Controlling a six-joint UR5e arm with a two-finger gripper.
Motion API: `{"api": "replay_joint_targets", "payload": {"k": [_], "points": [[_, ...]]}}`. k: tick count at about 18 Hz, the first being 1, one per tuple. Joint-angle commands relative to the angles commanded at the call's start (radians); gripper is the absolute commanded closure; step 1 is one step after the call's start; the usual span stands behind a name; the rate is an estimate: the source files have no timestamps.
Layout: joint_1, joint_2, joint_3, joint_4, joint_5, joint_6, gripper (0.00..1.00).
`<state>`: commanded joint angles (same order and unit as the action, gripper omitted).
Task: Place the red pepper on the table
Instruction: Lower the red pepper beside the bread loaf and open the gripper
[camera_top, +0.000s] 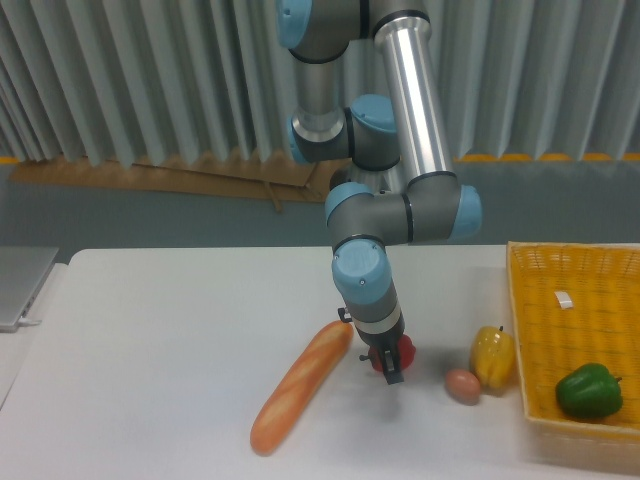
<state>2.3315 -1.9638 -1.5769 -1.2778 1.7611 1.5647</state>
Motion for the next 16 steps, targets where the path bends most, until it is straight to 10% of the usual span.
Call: {"api": "replay_joint_targets", "payload": {"k": [16], "points": [[0.038,0.121,0.005,-0.003,-0.115,-0.109,0.00]]}}
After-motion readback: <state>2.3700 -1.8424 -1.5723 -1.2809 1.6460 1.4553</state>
